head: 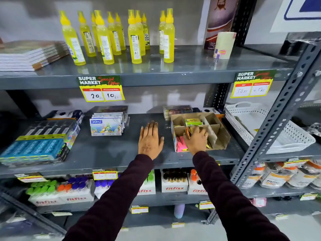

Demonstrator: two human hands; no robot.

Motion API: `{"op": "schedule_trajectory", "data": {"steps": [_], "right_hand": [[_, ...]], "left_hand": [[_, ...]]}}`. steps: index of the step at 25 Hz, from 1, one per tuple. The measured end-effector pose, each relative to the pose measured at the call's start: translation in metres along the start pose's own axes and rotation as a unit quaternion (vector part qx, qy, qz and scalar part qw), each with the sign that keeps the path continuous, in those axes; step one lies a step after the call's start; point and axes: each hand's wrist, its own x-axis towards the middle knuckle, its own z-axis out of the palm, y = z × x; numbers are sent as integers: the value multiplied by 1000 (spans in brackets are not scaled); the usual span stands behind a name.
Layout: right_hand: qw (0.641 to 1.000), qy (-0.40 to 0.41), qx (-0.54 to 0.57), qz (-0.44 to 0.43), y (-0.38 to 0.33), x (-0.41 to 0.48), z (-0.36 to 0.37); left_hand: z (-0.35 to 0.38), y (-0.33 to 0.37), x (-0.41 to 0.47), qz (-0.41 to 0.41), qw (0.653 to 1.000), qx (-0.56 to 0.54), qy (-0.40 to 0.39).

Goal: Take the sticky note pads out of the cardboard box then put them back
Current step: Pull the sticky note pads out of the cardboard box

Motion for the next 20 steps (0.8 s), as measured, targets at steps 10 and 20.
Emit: {"op": "schedule_trajectory", "data": {"steps": [10, 20], "right_hand": [[996, -56, -59, 41, 39, 28, 16], [990, 128, 53, 30, -2, 12, -3]], "left_hand": [[17, -31, 14, -4, 1000, -4, -22], [20, -100, -10, -6, 998, -32, -48]]}}
